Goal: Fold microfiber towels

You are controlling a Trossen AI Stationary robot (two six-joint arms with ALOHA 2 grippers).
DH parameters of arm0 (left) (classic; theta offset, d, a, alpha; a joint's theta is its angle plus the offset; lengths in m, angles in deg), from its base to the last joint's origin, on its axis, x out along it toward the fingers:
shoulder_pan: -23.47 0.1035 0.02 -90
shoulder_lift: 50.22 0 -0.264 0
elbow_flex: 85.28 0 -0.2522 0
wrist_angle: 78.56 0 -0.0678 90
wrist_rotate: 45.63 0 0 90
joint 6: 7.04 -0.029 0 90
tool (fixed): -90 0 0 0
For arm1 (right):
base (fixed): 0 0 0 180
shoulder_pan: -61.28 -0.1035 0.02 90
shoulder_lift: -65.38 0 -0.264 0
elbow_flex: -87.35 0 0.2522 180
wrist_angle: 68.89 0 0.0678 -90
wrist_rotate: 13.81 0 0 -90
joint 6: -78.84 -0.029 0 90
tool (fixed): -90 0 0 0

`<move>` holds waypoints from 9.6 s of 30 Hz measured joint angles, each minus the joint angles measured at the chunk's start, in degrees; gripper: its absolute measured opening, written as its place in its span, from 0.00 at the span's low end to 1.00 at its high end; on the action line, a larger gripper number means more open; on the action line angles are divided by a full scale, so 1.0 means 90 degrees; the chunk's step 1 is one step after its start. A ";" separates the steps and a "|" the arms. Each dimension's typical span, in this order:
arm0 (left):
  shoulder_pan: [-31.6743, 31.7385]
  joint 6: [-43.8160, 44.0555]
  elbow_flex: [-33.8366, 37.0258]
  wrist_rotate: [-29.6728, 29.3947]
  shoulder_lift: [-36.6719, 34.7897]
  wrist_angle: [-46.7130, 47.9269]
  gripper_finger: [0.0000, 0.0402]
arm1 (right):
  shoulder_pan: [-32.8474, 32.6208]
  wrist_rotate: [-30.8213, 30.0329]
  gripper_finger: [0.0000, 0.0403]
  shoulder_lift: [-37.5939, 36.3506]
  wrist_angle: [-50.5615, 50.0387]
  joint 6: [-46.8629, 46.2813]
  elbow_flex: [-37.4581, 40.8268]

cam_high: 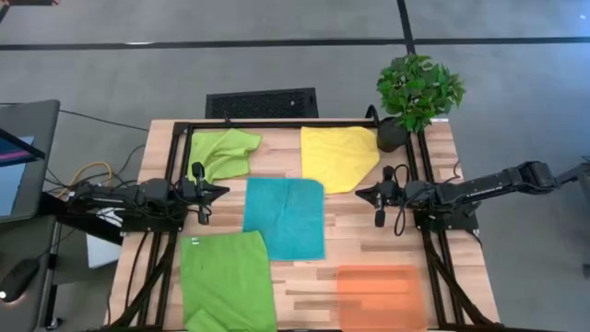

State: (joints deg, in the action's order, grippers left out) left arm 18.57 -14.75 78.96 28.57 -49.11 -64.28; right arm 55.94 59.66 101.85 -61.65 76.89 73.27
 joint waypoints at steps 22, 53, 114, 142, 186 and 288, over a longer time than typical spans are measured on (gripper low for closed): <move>-0.0005 0.0125 -0.2183 -0.0307 0.2058 0.0609 0.00 | 0.0000 0.0000 0.11 0.0000 0.0000 0.0000 0.0002; 0.0007 0.1816 -0.3063 -0.0602 0.4831 0.0083 0.00 | -0.0031 0.0825 0.02 -0.0012 -0.0698 0.0211 -0.1380; 0.3255 0.4965 -0.5370 0.1572 1.0284 0.3645 0.40 | 0.0107 0.0784 0.02 0.0080 -0.4588 0.0270 -0.4119; 0.3262 0.5116 -0.5366 0.1326 1.0311 0.3535 0.40 | 0.0107 0.0780 0.02 0.0080 -0.4622 0.0277 -0.4116; 0.2767 0.3842 -0.6478 0.0884 1.0908 0.3599 0.01 | 0.0293 0.0806 0.12 0.0708 -0.4693 0.0074 -0.4095; -0.0095 0.1596 -0.7944 0.0163 0.9980 0.5921 0.00 | 0.1489 0.0969 0.44 0.7742 -0.3024 0.4269 -0.6214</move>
State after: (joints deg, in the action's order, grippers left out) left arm 17.71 -0.38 7.46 30.04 40.72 -10.99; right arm 69.34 68.38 171.53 -88.87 115.31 17.35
